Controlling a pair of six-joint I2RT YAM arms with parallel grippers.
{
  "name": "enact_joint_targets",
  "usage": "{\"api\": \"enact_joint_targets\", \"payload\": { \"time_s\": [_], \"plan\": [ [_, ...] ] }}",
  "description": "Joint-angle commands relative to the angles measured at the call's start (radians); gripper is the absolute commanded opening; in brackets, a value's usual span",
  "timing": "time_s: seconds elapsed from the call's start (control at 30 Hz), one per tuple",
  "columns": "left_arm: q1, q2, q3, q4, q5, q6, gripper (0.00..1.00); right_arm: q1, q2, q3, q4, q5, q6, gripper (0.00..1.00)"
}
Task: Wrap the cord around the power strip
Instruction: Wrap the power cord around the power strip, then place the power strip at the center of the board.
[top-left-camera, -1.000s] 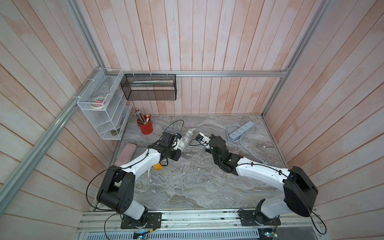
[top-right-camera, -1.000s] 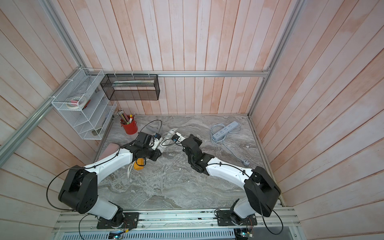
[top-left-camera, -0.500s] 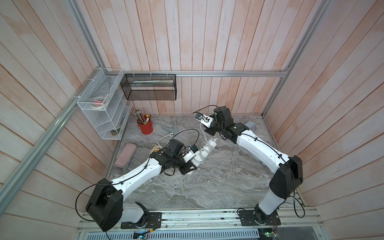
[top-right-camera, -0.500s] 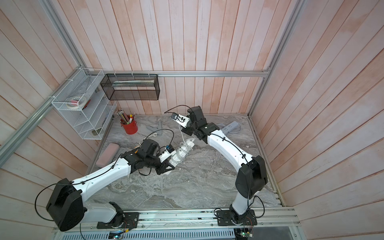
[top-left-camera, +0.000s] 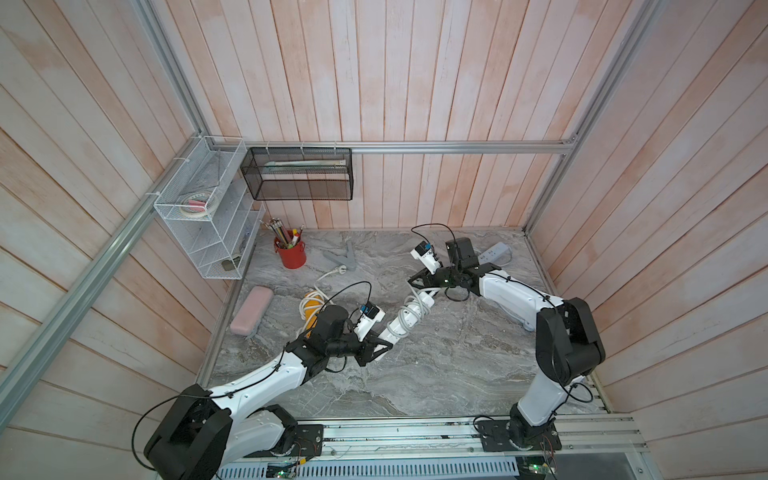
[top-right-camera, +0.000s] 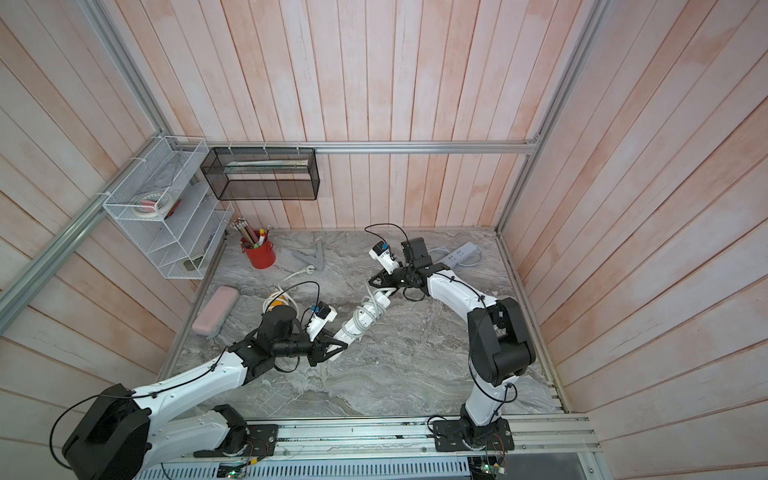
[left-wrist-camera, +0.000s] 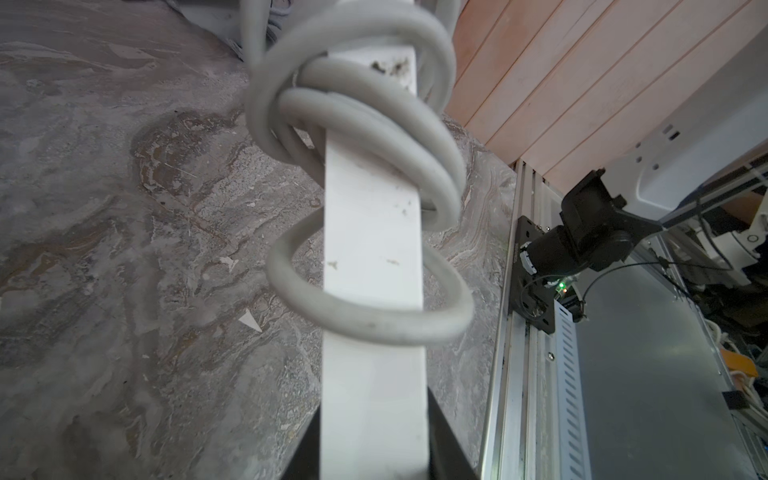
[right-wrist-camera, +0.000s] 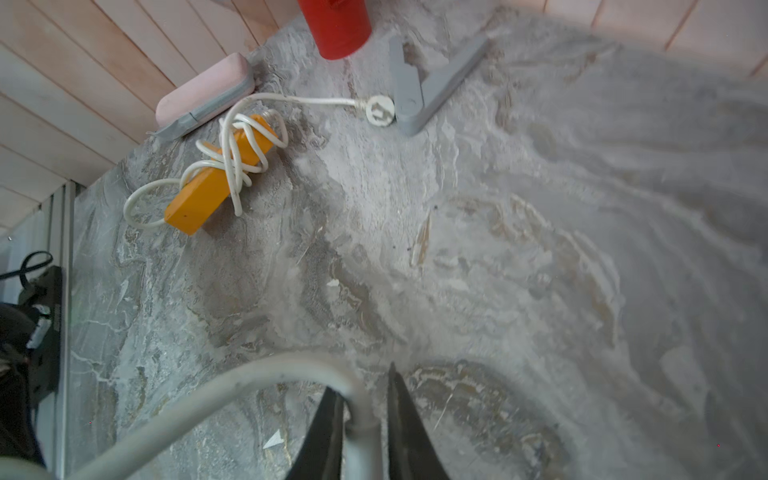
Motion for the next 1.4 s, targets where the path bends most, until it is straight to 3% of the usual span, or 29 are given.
{"api": "enact_joint_targets", "payload": {
  "time_s": [0.0,0.2,0.33,0.47,0.73,0.93,1.07,1.17,1.37],
  "plan": [
    [-0.015,0.015,-0.039,0.461,-0.11,-0.14,0.0,0.014,-0.01,-0.079,0.022,0.021,0.226,0.0],
    [-0.03,0.084,-0.127,0.47,-0.351,-0.263,0.0,0.081,0.01,-0.141,0.036,0.046,0.496,0.0],
    [-0.026,0.125,-0.188,0.475,-0.491,-0.45,0.0,0.09,0.144,-0.055,-0.035,0.045,0.612,0.0],
    [-0.039,0.142,-0.195,0.397,-0.59,-0.583,0.0,0.136,0.175,-0.055,0.041,0.09,0.753,0.0],
    [-0.045,0.291,-0.147,0.319,-0.584,-0.671,0.0,0.218,0.225,0.031,0.045,0.16,0.819,0.01],
    [-0.049,0.325,-0.116,0.262,-0.601,-0.657,0.0,0.235,0.176,0.02,0.111,0.176,0.878,0.31],
    [-0.048,0.339,-0.09,0.234,-0.601,-0.627,0.0,0.259,0.195,0.037,0.164,0.107,0.924,0.52],
    [-0.048,0.342,-0.076,0.211,-0.607,-0.616,0.0,0.279,0.215,0.063,0.176,0.116,0.951,0.58],
    [0.002,0.327,-0.066,0.168,-0.604,-0.592,0.0,0.293,0.199,0.041,0.228,0.141,1.03,0.58]
  ]
}}
